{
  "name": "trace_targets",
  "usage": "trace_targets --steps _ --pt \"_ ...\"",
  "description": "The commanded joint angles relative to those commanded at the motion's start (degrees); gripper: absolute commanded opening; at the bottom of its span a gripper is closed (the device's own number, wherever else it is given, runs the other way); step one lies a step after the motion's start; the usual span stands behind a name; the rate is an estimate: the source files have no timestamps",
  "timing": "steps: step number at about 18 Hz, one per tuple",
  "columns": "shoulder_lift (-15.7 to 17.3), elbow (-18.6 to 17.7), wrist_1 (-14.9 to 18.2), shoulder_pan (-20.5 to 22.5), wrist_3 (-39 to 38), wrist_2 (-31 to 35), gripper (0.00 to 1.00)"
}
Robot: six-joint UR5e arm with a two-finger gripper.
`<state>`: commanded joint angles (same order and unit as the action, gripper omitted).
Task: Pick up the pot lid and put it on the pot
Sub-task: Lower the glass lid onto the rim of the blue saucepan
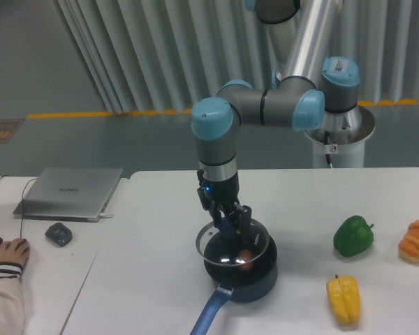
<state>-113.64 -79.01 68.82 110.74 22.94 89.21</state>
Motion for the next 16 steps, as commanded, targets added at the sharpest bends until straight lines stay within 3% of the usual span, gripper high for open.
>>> trace_targets --steps 3,5,16 --pt "-0.1 -0.4 -0.1 -0.3 -0.2 0.2 0.43" --pt "-0.1 -0.4 -0.5 -0.4 -0.1 0.1 0.52" --pt "-1.1 0.1 -2.8 -0.5 -0.1 1.2 0.77"
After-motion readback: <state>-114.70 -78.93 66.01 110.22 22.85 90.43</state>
